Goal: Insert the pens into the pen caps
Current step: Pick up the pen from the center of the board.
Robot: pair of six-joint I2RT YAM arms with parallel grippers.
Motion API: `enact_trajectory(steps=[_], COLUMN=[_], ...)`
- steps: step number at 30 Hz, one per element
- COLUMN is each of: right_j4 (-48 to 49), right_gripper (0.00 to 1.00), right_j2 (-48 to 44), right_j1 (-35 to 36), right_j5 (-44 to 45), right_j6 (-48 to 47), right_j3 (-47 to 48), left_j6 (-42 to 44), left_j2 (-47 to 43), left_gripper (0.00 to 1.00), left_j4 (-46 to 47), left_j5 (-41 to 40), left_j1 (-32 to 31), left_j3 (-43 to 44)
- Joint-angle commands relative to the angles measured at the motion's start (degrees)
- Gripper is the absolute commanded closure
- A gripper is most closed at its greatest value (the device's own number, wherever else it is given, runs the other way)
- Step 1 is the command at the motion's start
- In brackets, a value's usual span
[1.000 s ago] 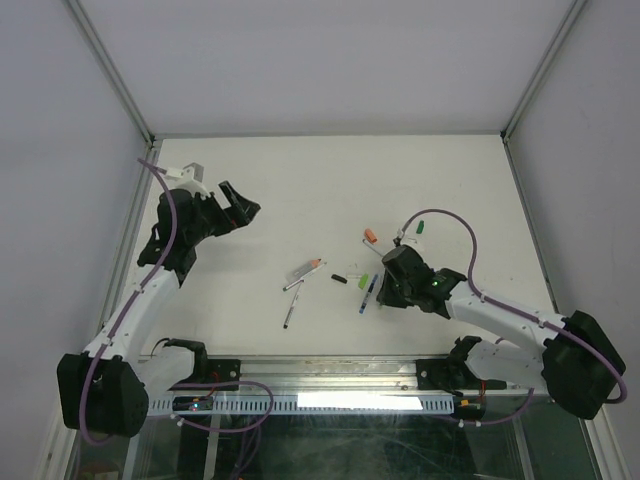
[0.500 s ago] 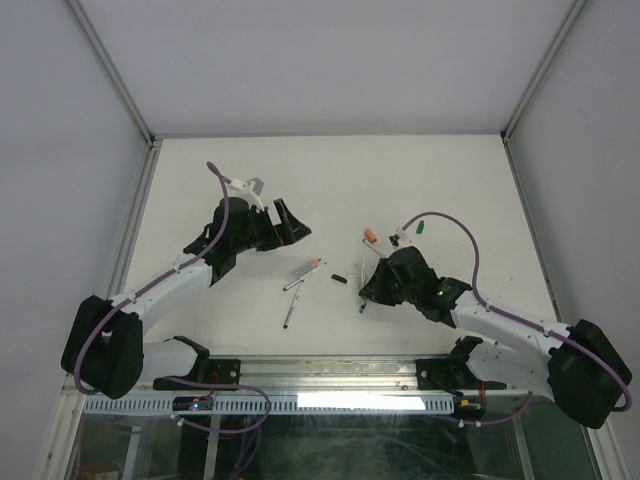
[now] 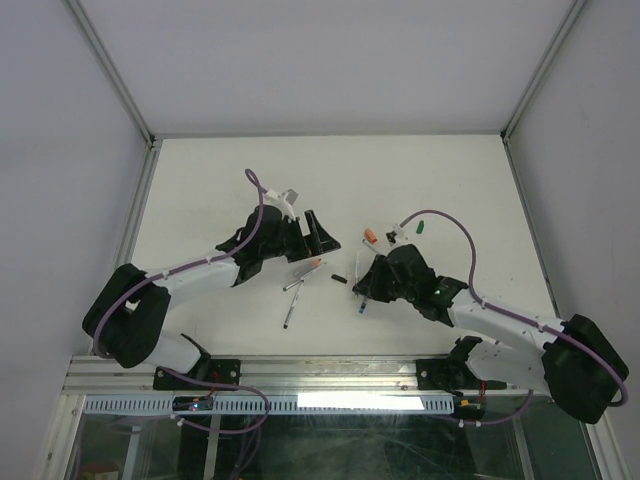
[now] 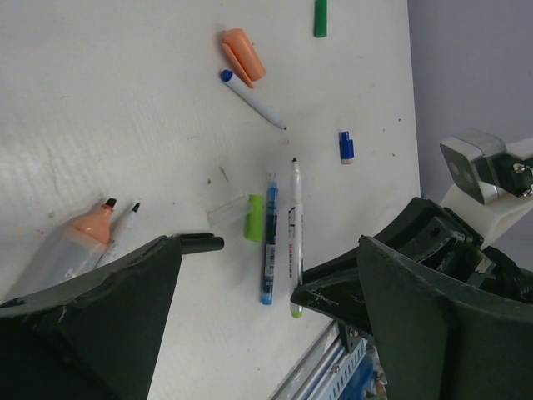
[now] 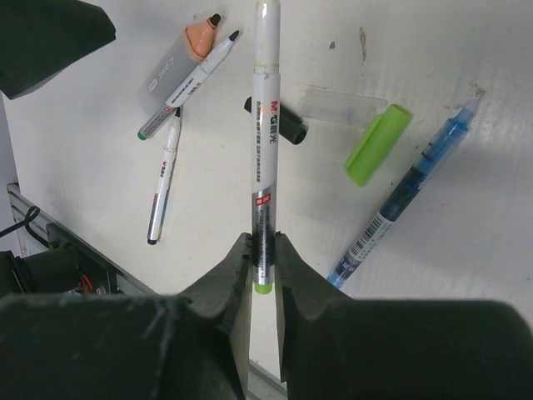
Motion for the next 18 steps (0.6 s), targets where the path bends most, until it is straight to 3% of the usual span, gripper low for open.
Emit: enact_trajectory(steps=[1, 18], right_j4=[5.14, 10.29], right_gripper=[0.85, 0.85], right_j2=[0.58, 2.81], right_j1=[0.18, 0.22], right_j5=[-0.47, -2.31], right_j6=[0.79, 0.51], right_j3=[2.99, 4.87], left_j6=[-2.03, -5.06], left_j2=[2.21, 8.43], left_gripper=[0.13, 0.35], left_j4=[6.7, 11.69], left_j5=[1.64, 4.95], left_j1=[-2.03, -5.39], left_j3=[3.24, 4.8])
